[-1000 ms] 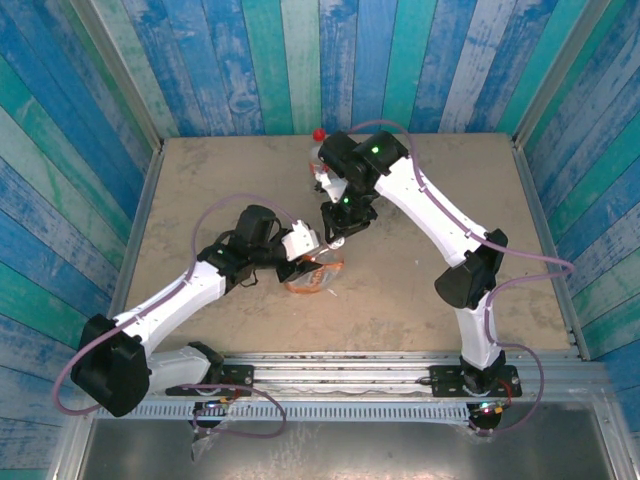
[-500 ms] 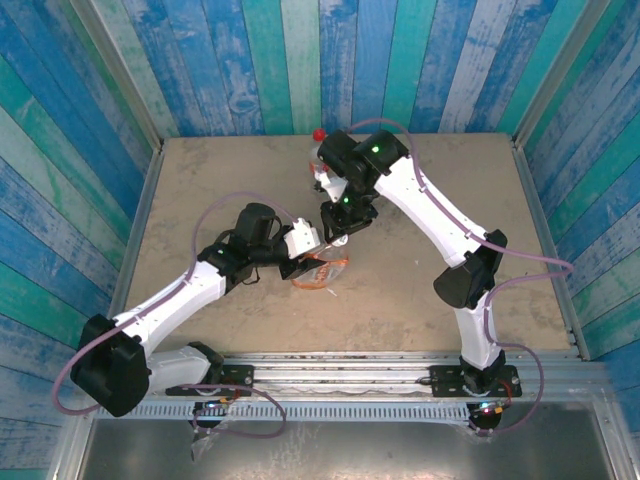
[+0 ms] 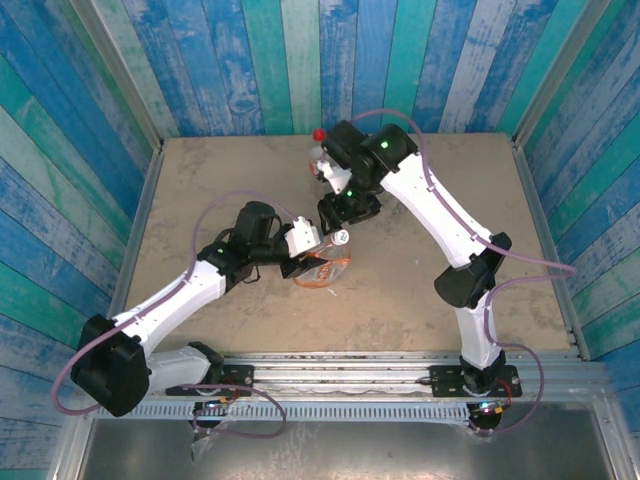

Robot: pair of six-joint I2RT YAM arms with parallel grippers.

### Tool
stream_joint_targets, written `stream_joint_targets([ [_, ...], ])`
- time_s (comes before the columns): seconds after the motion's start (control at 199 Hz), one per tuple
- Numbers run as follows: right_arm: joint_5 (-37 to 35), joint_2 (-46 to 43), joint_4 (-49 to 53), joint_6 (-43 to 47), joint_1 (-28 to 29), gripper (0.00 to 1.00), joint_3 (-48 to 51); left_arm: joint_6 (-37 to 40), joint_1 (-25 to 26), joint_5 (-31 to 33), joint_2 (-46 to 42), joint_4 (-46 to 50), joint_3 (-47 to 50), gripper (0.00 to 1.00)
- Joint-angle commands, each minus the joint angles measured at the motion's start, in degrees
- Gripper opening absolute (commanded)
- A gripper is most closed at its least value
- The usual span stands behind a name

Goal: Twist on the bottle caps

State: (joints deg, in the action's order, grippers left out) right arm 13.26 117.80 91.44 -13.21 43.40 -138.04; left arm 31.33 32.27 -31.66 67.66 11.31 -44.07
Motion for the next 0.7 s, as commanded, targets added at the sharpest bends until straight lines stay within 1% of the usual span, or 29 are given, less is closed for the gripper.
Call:
stream_joint_targets([
  [0.0, -0.5, -2.0, 0.0, 0.4, -0.3, 0.74, -1.2, -0.9, 0.2, -1.4, 1.1, -2.2, -1.0, 0.54],
  [0.115, -0.7, -4.0, -2.3, 0.0, -0.7, 0.75, -1.0, -2.0, 0.2, -1.7, 1.3, -3.8, -0.6, 0.54],
  [0.216, -1.4, -6.9, -6.0, -0.3, -1.3, 0.76, 1.2, -4.1, 0.2, -2.2, 1.5, -7.0, 0.4, 0.54],
  [0.366, -2.9, -13.5, -14.2, 0.7, -1.6, 0.78, 7.8, -7.5, 0.2, -2.4, 1.8, -12.3, 2.3, 0.53],
  [0.456, -4.2, -18.2, -19.8, 2.8, -1.6, 0.79, 13.0, -9.5, 0.2, -2.5, 2.2, -15.5, 3.3, 0.53],
  [0.516, -5.5, -22.2, -24.6, 4.9, -1.6, 0.80, 18.4, -10.7, 0.2, -2.7, 2.6, -17.4, 3.9, 0.53],
  [0.581, -5.7, -27.9, -32.7, 7.4, -1.4, 0.81, 26.9, -11.7, 0.2, -3.0, 3.1, -19.4, 4.2, 0.53],
  [0.692, -5.6, -40.4, -53.2, 11.1, -0.6, 0.82, 47.1, -12.9, 0.2, -3.7, 3.8, -21.2, 4.3, 0.53],
])
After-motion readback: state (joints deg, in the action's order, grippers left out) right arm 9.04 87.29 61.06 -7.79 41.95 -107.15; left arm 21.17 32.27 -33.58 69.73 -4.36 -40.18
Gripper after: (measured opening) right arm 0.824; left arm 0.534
